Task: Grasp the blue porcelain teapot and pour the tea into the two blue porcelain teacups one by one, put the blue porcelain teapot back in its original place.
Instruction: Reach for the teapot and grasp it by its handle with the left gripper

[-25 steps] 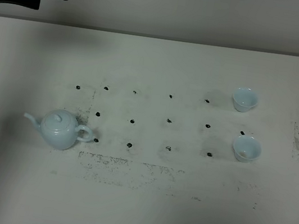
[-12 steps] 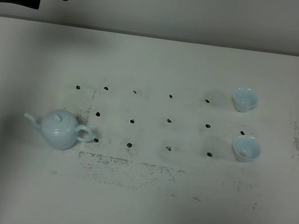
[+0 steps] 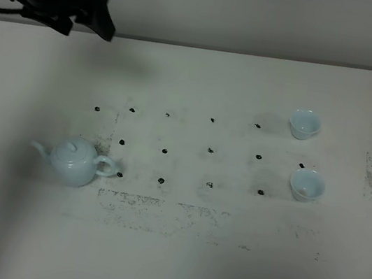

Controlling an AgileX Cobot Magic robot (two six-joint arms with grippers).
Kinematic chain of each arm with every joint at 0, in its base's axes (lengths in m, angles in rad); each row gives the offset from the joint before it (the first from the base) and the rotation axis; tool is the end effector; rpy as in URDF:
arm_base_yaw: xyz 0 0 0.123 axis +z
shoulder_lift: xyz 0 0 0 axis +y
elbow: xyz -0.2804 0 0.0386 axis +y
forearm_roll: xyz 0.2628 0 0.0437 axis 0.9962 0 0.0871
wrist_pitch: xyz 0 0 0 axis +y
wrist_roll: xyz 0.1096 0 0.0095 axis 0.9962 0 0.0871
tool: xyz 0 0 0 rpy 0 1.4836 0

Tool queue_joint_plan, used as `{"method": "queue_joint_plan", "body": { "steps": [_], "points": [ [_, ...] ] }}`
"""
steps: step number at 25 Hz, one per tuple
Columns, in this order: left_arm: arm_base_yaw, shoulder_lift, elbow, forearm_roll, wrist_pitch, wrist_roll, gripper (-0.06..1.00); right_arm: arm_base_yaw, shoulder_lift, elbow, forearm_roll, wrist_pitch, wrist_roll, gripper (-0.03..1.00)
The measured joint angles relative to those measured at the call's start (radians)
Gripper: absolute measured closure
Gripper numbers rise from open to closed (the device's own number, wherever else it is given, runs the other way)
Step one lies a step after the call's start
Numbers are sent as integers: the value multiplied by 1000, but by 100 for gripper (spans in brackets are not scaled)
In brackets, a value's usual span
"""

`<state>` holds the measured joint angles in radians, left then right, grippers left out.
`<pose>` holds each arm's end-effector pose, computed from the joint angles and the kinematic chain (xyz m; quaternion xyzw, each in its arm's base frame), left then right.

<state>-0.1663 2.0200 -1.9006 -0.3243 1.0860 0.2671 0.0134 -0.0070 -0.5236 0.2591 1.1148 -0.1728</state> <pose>0.4592 -0.1085 0.2770 0.1665 0.9481 -0.1447 0.2290 0.0183 0.0256 0.2805 -0.0896 0.8474 0.0880 0.5158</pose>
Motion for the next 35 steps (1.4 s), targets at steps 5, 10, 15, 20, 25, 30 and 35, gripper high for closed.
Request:
{"method": "queue_joint_plan", "body": {
  "steps": [5,10,15,20,25,30,35],
  "points": [
    [-235,0,0,121,-66,-16,21,0,0,0,0,0,0,75],
    [-423,17,0,186,-141,29,21,0,0,0,0,0,0,75],
    [-523,79,0,293,-177,5,21,0,0,0,0,0,0,75],
    [-554,130,0,350,-144,-43,21,0,0,0,0,0,0,75],
    [-554,182,0,438,-138,-148,21,0,0,0,0,0,0,75],
    [-554,231,0,530,-98,-260,21,0,0,0,0,0,-1,75],
    [-554,252,0,549,0,-334,21,0,0,0,0,0,-1,75]
  ]
}}
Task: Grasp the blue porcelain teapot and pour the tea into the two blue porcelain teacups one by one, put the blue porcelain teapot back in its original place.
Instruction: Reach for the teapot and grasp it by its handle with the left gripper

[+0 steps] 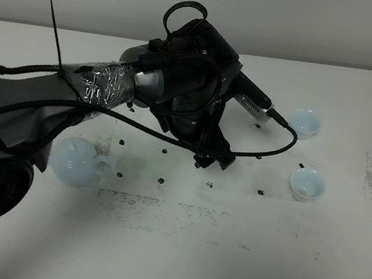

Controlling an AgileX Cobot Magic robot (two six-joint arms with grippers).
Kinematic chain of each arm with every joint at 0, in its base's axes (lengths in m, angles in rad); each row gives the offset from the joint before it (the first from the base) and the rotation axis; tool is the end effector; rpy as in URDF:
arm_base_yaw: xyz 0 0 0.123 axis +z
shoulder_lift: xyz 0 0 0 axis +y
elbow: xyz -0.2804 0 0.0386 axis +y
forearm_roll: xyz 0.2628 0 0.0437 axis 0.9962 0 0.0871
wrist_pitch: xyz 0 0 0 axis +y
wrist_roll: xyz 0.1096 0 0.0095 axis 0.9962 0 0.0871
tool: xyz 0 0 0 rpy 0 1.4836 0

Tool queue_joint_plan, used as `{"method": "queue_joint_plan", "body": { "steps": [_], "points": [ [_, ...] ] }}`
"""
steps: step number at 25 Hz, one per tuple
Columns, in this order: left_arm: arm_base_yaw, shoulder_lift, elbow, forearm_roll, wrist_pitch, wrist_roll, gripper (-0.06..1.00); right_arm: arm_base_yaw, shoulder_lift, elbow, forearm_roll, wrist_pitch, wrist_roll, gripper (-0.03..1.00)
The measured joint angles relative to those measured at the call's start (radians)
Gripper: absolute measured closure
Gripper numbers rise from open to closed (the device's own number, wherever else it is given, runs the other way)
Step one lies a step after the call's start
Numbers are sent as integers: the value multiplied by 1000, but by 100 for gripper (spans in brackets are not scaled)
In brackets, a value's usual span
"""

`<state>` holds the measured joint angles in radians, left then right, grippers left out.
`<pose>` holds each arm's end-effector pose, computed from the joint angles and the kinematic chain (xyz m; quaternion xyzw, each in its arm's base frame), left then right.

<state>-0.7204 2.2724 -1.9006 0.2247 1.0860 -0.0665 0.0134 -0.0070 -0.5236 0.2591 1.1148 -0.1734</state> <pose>0.3853 -0.3094 0.1520 0.3574 0.9228 0.0579 0.1316 0.0183 0.0256 0.2805 -0.0899 0.8474 0.0878 0.5159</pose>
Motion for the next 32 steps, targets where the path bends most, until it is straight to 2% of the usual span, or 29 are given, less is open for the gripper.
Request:
{"method": "queue_joint_plan", "body": {
  "steps": [5,12,15,21,32],
  "points": [
    [0,3,0,-1,62,-15,21,0,0,0,0,0,0,75],
    [3,3,3,-6,67,-18,21,0,0,0,0,0,0,75],
    [15,-9,65,-28,30,-18,21,0,0,0,0,0,0,75],
    [38,-59,241,-40,-122,-18,21,0,0,0,0,0,0,75],
    [56,-66,301,20,-118,-141,21,0,0,0,0,0,0,75]
  ]
}}
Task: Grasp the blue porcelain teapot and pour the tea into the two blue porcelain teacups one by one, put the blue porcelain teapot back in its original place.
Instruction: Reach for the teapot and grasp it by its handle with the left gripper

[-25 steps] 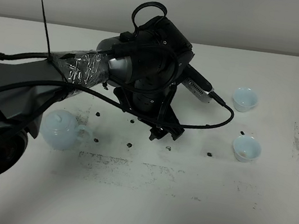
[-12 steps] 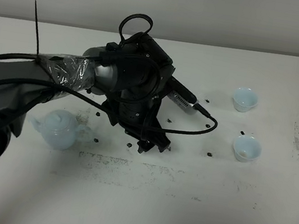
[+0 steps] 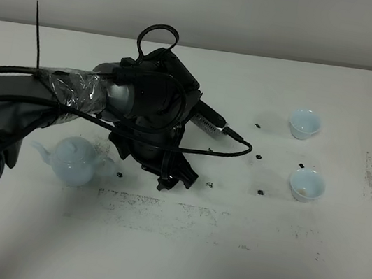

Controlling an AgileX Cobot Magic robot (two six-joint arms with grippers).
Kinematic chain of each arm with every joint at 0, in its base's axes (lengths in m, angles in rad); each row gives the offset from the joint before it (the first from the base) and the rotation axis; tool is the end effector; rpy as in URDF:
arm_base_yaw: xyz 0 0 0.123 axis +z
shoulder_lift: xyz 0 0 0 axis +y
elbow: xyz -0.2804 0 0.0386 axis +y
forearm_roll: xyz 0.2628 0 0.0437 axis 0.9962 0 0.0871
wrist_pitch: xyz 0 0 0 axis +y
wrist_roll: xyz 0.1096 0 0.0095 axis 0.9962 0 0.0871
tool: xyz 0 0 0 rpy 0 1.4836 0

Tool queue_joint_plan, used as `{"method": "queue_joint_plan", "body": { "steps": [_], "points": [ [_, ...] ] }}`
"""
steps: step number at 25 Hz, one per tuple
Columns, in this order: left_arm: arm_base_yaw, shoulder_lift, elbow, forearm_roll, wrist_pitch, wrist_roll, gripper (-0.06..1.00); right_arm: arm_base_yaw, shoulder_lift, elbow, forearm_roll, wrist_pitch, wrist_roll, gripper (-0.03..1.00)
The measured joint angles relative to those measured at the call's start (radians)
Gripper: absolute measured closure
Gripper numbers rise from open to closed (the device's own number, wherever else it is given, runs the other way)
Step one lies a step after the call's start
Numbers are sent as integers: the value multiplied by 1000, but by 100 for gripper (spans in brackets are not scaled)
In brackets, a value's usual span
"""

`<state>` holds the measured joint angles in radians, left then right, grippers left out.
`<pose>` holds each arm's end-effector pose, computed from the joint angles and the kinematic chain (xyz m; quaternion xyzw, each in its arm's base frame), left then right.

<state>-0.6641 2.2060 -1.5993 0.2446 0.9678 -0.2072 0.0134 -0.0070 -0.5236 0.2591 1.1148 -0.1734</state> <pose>0.3669 -0.2593 0.1046 0.2878 0.9512 0.0762 0.0811 0.0183 0.0256 0.2805 -0.0899 0.8474 0.0878 0.5159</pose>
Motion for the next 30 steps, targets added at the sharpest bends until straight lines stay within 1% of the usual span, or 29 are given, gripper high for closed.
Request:
{"method": "queue_joint_plan", "body": {
  "steps": [5,11,15,18,23,26,30],
  "points": [
    [1,0,22,-17,6,-7,21,0,0,0,0,0,0,75],
    [0,0,26,-22,55,-7,21,0,0,0,0,0,0,75],
    [-12,0,26,-34,74,-8,21,0,0,0,0,0,0,75],
    [-22,-1,26,-63,82,-8,21,0,0,0,0,0,0,75],
    [-39,-1,26,-69,118,-8,21,0,0,0,0,0,0,75],
    [-44,-2,26,-70,107,-8,21,0,0,0,1,0,0,75],
    [-45,-2,26,-59,59,-8,21,0,0,0,1,0,0,75]
  ]
}}
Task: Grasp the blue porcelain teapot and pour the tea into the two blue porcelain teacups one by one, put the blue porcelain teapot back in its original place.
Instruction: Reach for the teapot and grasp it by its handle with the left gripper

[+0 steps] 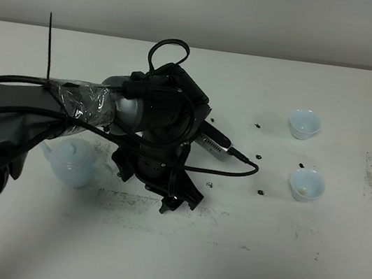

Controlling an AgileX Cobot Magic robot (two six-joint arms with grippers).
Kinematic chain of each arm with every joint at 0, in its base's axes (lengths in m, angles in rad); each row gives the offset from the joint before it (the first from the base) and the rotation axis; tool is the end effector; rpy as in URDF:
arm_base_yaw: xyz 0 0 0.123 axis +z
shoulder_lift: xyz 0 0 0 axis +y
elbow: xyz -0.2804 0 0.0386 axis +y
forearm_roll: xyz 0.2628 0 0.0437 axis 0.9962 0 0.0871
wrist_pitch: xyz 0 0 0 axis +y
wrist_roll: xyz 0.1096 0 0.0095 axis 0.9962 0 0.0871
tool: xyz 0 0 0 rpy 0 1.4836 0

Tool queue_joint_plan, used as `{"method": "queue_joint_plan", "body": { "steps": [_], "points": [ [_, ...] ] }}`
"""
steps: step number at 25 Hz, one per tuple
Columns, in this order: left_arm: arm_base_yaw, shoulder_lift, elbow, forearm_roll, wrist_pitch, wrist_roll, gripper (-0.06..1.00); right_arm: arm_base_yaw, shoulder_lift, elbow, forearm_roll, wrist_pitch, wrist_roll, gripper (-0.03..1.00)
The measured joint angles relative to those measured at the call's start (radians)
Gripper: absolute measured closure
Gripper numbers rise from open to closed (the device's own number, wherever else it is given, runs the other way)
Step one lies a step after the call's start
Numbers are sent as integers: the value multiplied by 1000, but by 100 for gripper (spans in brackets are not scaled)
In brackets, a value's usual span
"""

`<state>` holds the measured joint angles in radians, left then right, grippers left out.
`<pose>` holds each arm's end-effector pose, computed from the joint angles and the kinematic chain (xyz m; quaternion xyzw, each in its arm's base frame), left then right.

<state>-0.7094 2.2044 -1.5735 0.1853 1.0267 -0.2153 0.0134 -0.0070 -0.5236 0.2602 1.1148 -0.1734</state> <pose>0.3420 -0.2708 0.0978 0.2899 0.9538 0.0708 0.0355 0.0183 0.0257 0.2805 -0.0899 0.8473 0.0884 0.5159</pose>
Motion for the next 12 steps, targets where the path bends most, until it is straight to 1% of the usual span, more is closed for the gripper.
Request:
{"method": "queue_joint_plan", "body": {
  "steps": [5,9,12],
  "points": [
    [2,0,0,53,14,0,21,0,0,0,0,0,0,75],
    [3,0,0,59,39,0,21,0,0,0,0,0,0,75],
    [3,0,0,58,81,-1,21,0,0,0,0,0,0,75]
  ]
}}
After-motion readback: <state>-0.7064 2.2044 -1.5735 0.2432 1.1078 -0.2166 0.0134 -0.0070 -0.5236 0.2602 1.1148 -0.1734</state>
